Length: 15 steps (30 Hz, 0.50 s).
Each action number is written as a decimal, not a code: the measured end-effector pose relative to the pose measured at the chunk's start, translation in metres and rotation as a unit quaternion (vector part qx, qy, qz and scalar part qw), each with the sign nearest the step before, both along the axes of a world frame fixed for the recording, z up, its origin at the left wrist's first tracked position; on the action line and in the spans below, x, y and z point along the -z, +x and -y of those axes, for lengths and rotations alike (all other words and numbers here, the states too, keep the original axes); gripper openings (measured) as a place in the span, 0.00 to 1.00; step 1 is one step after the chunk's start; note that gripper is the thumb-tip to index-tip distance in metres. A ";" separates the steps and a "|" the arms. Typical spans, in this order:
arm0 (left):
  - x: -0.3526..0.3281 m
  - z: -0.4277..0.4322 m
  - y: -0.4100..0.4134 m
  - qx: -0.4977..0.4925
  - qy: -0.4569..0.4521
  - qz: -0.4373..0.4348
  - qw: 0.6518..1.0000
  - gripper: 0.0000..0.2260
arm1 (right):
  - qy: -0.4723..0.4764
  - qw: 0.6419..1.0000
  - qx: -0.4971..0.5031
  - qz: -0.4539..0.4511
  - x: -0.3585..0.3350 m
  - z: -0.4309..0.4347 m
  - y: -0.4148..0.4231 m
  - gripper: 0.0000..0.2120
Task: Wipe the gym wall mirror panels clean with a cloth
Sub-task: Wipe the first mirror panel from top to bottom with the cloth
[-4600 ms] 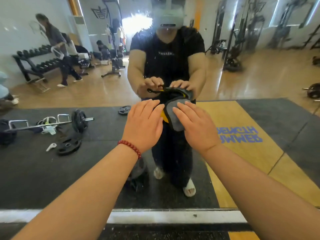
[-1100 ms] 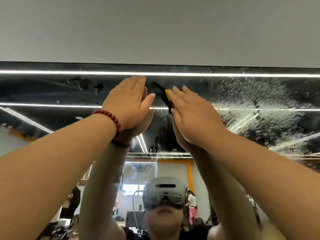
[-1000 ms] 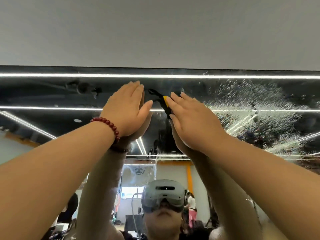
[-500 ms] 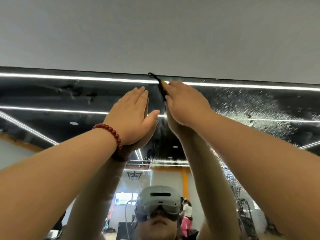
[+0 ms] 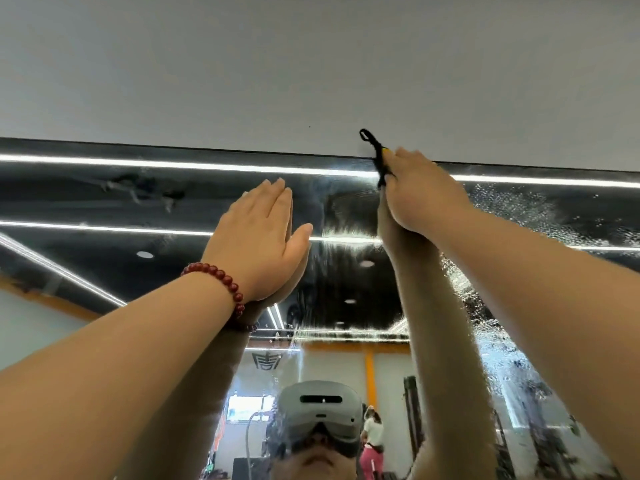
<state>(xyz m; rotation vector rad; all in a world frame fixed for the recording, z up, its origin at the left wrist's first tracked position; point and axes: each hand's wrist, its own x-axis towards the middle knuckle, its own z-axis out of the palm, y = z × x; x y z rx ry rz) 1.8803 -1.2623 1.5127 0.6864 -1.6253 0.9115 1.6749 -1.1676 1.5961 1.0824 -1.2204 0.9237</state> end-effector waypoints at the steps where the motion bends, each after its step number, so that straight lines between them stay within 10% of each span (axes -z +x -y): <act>1: 0.000 -0.001 -0.001 -0.004 0.000 -0.001 1.000 0.37 | 0.001 1.000 0.002 -0.001 0.000 0.003 0.007 0.16; 7: 0.002 -0.004 -0.002 0.006 -0.008 -0.007 1.000 0.35 | 0.091 0.986 -0.009 -0.140 0.025 0.031 0.080 0.23; 15: 0.007 -0.002 0.003 0.004 0.003 0.025 1.000 0.32 | 0.002 1.000 -0.013 0.023 0.017 -0.017 -0.019 0.17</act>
